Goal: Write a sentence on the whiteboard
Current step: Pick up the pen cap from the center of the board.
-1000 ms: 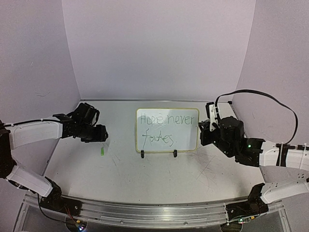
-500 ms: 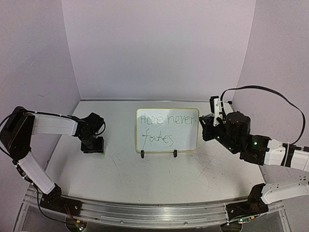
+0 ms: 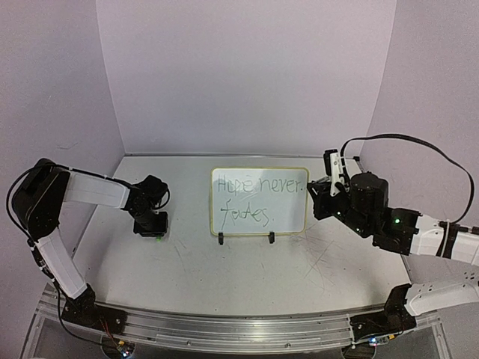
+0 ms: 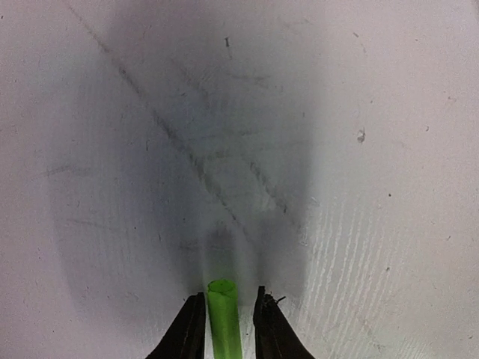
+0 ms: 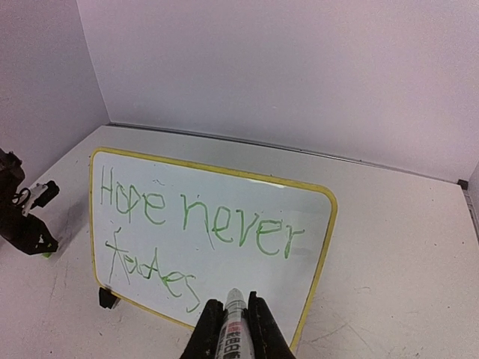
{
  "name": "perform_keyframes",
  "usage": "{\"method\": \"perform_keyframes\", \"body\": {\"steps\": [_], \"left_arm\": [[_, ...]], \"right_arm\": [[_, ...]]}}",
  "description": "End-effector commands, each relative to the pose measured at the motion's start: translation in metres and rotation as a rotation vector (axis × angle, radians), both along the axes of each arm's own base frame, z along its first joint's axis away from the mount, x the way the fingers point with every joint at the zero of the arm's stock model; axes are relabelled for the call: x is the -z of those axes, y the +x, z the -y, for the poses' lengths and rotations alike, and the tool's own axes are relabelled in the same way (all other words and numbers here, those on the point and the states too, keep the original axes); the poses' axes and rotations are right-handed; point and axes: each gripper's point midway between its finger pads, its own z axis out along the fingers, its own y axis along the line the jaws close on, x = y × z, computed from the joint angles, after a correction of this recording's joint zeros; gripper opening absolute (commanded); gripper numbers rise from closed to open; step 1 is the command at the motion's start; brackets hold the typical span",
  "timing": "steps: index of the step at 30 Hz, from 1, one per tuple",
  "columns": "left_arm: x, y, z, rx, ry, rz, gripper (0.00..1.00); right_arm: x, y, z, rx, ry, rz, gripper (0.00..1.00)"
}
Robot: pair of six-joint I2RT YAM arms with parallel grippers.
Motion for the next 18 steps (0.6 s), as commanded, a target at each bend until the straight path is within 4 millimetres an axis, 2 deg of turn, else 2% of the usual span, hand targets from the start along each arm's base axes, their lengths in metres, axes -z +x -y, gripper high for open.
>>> {"method": "perform_keyframes", "body": {"steps": [1,3,7,11,15,18], "left_arm": [[0.007,-0.004,-0.004,0.004,0.01,0.003,0.17],[0.005,-0.006,-0.005,0.003,0.004,0.014,0.1],[-0.009,-0.007,-0.001,0.002,-0.052,0.066,0.03],[-0.041,-0.01,0.023,0.076,-0.17,0.163,0.0],[-0.105,-0.021,0.072,0.275,-0.323,0.364,0.0],[-0.167,-0.046,0.117,0.503,-0.456,0.595,0.0]], "right_arm": [[-0.027,0.006,-0.006,0.003,0.043,0.03,0.0],[-0.03,0.007,-0.004,0.02,0.055,0.02,0.0],[-0.038,0.004,-0.008,-0.004,0.09,0.009,0.0],[-0.048,0.0,-0.015,-0.052,0.093,0.003,0.0],[-0.061,-0.008,-0.036,-0.172,0.071,-0.024,0.0],[-0.073,-0.017,-0.051,-0.267,0.1,-0.054,0.0]]}}
